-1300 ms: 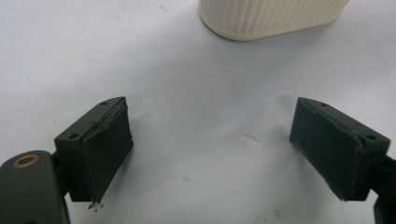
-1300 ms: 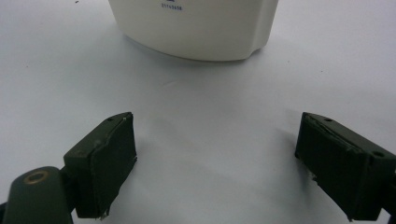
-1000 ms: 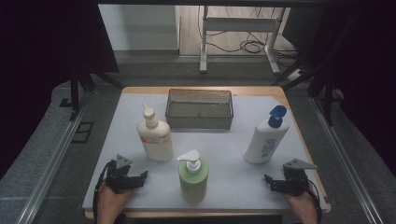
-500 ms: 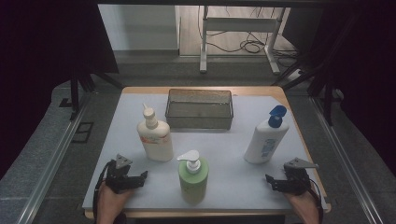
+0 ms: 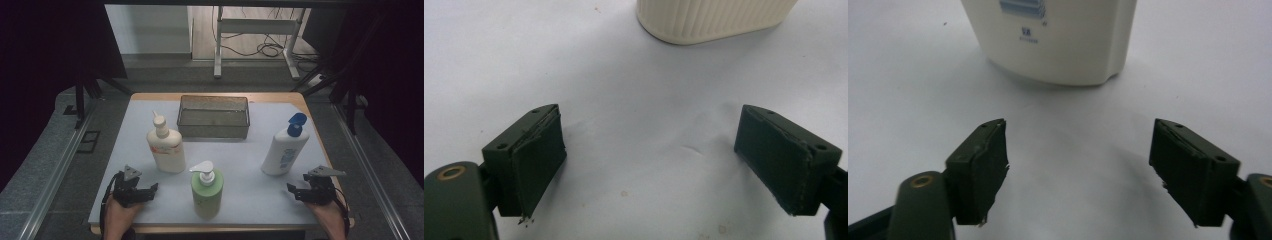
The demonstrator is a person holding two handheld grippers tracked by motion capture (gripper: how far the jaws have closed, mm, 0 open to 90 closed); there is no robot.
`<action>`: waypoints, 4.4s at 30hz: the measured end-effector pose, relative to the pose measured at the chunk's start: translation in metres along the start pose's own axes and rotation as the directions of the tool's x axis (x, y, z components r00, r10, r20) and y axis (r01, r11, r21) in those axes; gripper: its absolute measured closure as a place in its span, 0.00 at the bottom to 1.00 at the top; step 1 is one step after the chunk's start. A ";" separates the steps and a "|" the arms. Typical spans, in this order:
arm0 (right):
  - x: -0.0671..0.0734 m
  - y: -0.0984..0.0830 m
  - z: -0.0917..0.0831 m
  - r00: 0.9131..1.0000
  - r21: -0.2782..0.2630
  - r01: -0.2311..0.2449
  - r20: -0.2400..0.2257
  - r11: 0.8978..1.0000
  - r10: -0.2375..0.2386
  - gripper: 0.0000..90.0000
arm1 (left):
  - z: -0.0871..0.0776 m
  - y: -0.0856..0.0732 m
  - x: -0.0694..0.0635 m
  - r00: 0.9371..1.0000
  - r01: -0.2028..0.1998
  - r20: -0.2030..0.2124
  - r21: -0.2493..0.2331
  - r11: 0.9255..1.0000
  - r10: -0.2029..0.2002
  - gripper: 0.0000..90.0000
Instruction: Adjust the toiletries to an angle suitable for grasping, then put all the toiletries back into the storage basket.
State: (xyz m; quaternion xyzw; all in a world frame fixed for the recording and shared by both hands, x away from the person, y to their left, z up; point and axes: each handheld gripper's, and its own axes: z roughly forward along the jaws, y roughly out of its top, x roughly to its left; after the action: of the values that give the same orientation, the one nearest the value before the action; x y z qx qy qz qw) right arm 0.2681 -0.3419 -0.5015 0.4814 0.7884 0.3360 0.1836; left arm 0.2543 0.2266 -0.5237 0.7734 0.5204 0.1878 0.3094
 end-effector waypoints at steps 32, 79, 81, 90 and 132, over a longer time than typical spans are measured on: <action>-0.034 0.024 0.017 1.000 -0.016 -0.022 0.022 1.000 0.022 0.99 | 0.000 0.000 0.000 1.000 0.001 0.000 -0.003 1.000 -0.001 0.13; -0.037 0.043 0.048 0.997 -0.013 0.030 -0.069 0.999 -0.031 0.98 | 0.000 0.000 0.000 1.000 0.002 -0.003 -0.003 1.000 -0.002 0.13; -0.035 0.041 0.047 0.997 -0.012 0.034 -0.064 0.999 -0.035 0.98 | 0.000 0.000 0.000 1.000 0.002 -0.003 -0.003 1.000 -0.002 0.13; -0.023 0.034 0.042 0.997 -0.004 0.056 -0.057 0.998 -0.056 0.96 | 0.000 0.000 0.000 1.000 0.002 -0.003 -0.002 1.000 -0.002 0.13; -0.001 0.013 0.013 0.998 0.013 0.050 -0.030 0.999 -0.050 0.58 | 0.000 0.000 0.000 1.000 0.002 -0.002 -0.004 1.000 -0.002 0.13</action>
State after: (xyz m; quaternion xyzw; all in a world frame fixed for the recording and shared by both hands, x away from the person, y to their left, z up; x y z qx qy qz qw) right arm 0.2851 -0.3339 -0.5015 0.4578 0.8051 0.3330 0.1772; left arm 0.2544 0.2262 -0.5240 0.7721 0.5211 0.1892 0.3108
